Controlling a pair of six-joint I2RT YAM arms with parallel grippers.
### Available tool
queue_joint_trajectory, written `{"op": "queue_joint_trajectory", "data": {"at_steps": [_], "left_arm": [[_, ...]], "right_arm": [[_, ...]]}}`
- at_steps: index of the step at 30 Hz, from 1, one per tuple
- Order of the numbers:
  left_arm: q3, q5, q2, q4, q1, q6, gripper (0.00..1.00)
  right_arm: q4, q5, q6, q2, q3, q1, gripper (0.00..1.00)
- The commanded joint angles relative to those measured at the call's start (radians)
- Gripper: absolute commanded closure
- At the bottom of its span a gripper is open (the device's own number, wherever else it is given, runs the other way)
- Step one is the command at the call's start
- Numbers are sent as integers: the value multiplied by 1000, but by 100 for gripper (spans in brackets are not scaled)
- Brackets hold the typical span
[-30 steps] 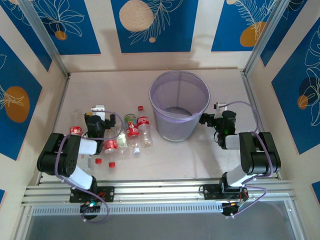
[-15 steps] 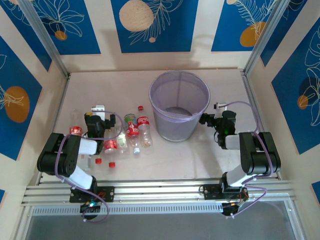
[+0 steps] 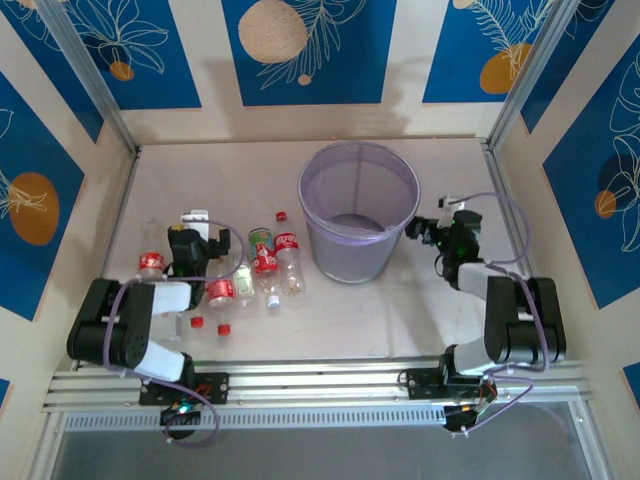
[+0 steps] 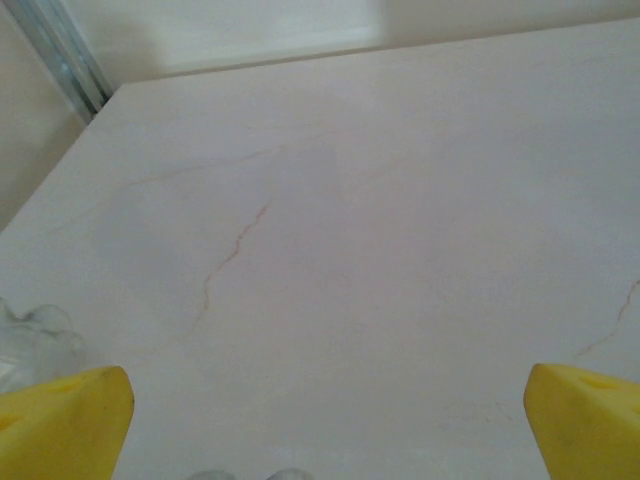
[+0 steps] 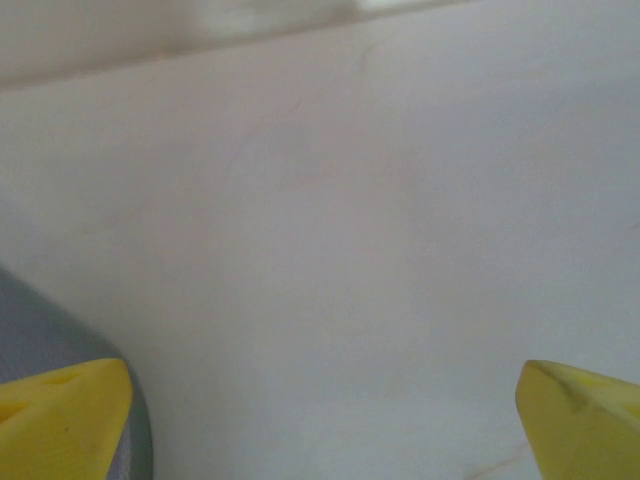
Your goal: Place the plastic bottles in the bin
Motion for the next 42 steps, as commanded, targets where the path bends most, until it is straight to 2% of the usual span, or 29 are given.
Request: {"op": "queue_joint_trajectory", "data": {"at_steps": [1, 5, 8, 11, 13, 16, 19, 21, 25, 29, 33, 39, 42], "left_arm": [[124, -76, -165, -305, 13, -55, 0], [339, -116, -262, -771, 15, -142, 0], [481, -106, -278, -1056, 23, -173, 0], [571, -72, -281, -1280, 67, -209, 0], [582, -61, -297, -1358, 123, -219, 0], [544, -15, -327, -1383, 287, -246, 1], [481, 84, -309, -1295, 478, -287, 3], [472, 124, -250, -1244, 530, -294, 4], [525, 177, -84, -1234, 536, -279, 4], [552, 178, 0, -1184, 539, -252, 4], [630, 226, 114, -1224, 538, -199, 4], [653, 272, 225, -1212, 532, -190, 14], [654, 277, 262, -1210, 514, -193, 15]], "right_arm": [[-277, -24, 82, -100, 106, -47, 1], [-612, 37, 151, -144, 232, -50, 1], [-805, 76, 223, -172, 299, -54, 1], [-903, 45, 261, -209, 332, -54, 1], [-976, 30, 273, -221, 367, -53, 1], [-1064, 12, 279, -227, 426, -48, 1], [-1129, -5, 278, -221, 482, -47, 1], [-1144, -37, 271, -215, 513, -48, 1], [-1207, -74, 252, -222, 581, -45, 1], [-1212, -70, 265, -286, 580, -41, 1], [-1214, -71, 273, -333, 577, -40, 1], [-1213, -73, 281, -384, 587, -44, 1], [-1220, -73, 283, -393, 603, -44, 1]]}}
